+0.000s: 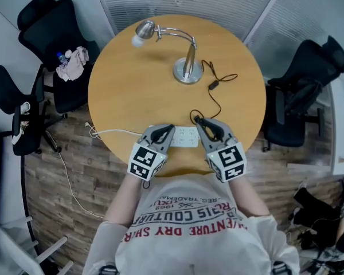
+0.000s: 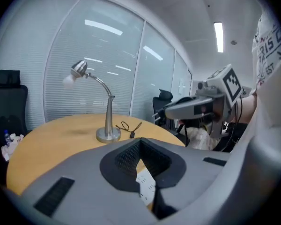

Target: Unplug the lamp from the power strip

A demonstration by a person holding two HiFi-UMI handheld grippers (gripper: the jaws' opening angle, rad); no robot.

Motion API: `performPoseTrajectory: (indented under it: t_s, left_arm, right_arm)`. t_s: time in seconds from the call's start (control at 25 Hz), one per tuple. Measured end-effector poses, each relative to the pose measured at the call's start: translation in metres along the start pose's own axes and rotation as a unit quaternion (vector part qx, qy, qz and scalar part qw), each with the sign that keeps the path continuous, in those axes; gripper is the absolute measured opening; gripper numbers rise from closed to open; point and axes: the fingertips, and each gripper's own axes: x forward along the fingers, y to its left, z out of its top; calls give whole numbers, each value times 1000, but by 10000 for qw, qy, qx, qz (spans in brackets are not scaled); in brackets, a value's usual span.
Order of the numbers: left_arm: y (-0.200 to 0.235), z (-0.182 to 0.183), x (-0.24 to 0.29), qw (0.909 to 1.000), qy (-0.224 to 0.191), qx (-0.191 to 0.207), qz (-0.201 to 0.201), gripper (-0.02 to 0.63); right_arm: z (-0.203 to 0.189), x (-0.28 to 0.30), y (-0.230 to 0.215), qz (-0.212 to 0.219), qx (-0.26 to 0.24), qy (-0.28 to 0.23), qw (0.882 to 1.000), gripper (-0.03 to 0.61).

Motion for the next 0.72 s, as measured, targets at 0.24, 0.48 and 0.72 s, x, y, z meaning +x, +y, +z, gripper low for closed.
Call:
performPoseTrajectory:
  t_s: [0.24,0.48,0.72]
  left_arm:
    - [7,72,-43,9918,-1276,-17,78,29]
    - [11,107,-79,9793,-2012,39,232,29]
    - [20,113,-88,9761,-2127,84,438,29]
  right_arm:
    - [29,-13,9,38,31,-867,9962,72]
    - [54,-30,10,-34,-2,-1532,9882,72]
    - [71,-34,9,-95,-141,-1819,9832,72]
